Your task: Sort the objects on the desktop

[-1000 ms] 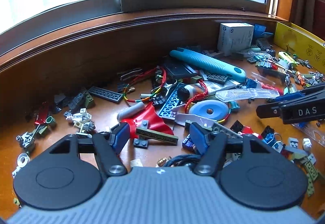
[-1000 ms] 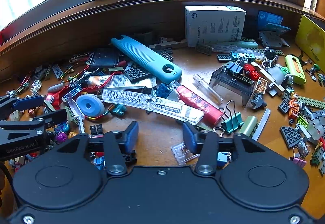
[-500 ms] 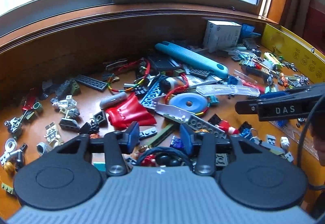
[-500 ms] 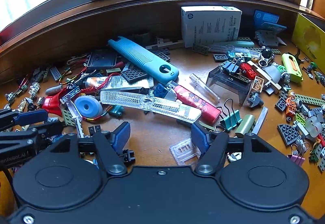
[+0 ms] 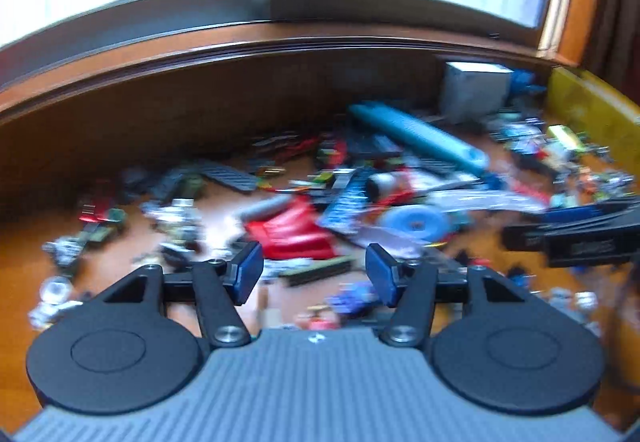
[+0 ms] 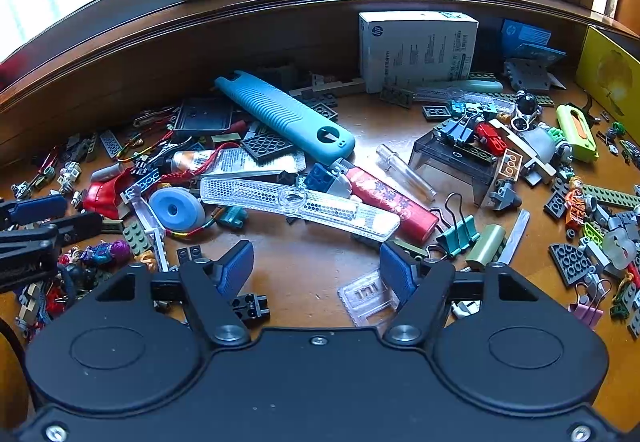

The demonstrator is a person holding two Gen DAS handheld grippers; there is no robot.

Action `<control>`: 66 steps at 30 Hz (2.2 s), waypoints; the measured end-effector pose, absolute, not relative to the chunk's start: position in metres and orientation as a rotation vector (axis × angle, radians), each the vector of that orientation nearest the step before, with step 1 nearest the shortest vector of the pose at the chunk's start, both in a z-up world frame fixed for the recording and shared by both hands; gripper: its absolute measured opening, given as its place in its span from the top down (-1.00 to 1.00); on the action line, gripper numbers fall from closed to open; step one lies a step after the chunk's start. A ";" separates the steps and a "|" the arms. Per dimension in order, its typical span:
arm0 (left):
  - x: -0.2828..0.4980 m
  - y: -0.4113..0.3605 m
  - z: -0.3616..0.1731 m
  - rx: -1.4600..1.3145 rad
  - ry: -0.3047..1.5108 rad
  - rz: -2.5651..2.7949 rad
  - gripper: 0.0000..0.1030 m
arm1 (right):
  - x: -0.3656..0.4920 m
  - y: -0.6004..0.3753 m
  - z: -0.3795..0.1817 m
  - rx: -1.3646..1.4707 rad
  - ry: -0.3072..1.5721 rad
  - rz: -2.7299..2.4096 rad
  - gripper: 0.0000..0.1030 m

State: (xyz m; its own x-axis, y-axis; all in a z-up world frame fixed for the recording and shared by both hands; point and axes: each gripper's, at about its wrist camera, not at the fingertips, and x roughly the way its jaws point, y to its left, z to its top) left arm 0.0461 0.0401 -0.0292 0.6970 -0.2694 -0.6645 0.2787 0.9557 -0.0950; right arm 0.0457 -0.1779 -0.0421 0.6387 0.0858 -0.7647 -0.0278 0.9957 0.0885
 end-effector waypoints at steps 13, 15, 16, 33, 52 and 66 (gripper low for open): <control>0.047 0.040 -0.032 -0.050 0.810 -0.240 -0.35 | 0.044 -0.182 -0.043 0.090 0.871 0.046 -0.42; 0.047 0.037 -0.033 -0.074 0.815 -0.238 -0.36 | 0.044 -0.181 -0.043 0.087 0.872 0.049 -0.43; 0.047 0.035 -0.033 -0.076 0.814 -0.237 -0.37 | 0.044 -0.180 -0.043 0.085 0.872 0.051 -0.44; 0.050 0.032 -0.040 -0.047 0.800 -0.216 -0.43 | 0.044 -0.180 -0.044 0.085 0.873 0.052 -0.49; 0.044 0.029 -0.044 0.030 0.744 -0.224 -0.01 | 0.043 -0.181 -0.042 0.121 0.856 0.062 -0.57; 0.042 0.028 -0.046 0.056 0.726 -0.237 -0.06 | 0.068 -0.180 -0.044 -0.082 0.815 0.130 -0.40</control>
